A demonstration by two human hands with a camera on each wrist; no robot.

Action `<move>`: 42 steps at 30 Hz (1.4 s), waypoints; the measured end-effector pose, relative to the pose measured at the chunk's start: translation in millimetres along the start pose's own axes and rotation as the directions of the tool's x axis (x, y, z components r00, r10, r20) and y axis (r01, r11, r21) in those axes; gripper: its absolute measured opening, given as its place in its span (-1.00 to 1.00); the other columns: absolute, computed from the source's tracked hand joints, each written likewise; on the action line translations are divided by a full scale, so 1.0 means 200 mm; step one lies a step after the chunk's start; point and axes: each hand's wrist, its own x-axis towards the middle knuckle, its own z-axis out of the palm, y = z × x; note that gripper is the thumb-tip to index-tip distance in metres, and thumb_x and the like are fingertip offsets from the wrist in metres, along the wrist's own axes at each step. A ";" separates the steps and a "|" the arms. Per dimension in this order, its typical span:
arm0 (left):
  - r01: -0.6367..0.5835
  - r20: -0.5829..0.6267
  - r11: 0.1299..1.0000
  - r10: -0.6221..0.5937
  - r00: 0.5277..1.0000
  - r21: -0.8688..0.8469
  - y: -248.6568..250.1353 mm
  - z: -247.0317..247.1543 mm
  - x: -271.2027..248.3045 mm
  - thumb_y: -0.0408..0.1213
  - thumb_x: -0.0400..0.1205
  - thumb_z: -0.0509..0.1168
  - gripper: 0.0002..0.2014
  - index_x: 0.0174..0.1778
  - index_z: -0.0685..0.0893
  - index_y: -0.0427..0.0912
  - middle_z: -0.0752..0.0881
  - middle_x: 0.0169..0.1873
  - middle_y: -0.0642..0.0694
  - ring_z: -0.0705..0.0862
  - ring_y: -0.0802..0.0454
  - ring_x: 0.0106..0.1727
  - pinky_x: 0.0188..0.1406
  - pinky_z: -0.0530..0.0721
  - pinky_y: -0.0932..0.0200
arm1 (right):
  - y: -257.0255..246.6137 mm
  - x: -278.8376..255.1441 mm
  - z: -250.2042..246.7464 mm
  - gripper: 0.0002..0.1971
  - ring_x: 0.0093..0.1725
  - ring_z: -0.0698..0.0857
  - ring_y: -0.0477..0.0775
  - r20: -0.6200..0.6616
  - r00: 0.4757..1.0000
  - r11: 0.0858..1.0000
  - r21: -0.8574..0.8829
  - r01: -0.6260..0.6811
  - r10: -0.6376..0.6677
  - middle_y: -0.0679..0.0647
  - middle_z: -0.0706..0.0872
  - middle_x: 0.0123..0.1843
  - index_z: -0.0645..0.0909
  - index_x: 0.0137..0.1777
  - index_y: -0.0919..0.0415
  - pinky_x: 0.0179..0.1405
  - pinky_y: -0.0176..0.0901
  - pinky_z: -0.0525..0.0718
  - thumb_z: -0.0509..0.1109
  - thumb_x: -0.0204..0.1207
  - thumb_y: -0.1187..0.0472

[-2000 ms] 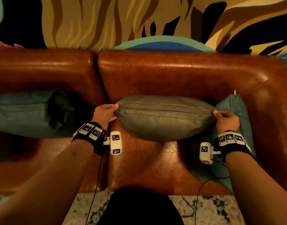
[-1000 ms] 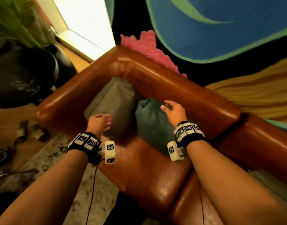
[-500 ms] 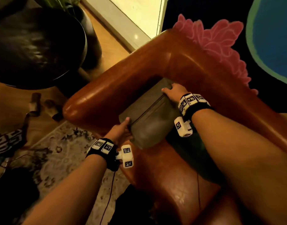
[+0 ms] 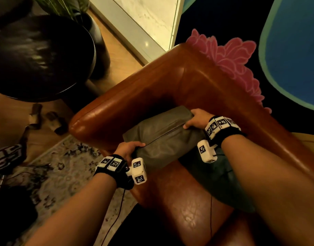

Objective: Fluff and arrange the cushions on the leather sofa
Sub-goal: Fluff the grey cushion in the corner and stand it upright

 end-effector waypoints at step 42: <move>0.030 0.059 0.985 -0.021 0.998 -0.167 -0.28 -0.46 0.11 -0.36 0.69 0.34 -0.80 0.18 0.67 -0.37 0.85 -0.19 -0.29 0.85 -0.17 -0.35 -0.50 0.80 0.03 | 0.18 -0.02 0.07 -0.63 -0.17 0.73 0.11 -0.032 0.986 0.561 0.825 -0.066 0.164 0.16 0.74 -0.02 0.72 -0.01 0.08 -0.23 -0.09 0.73 0.41 0.39 0.58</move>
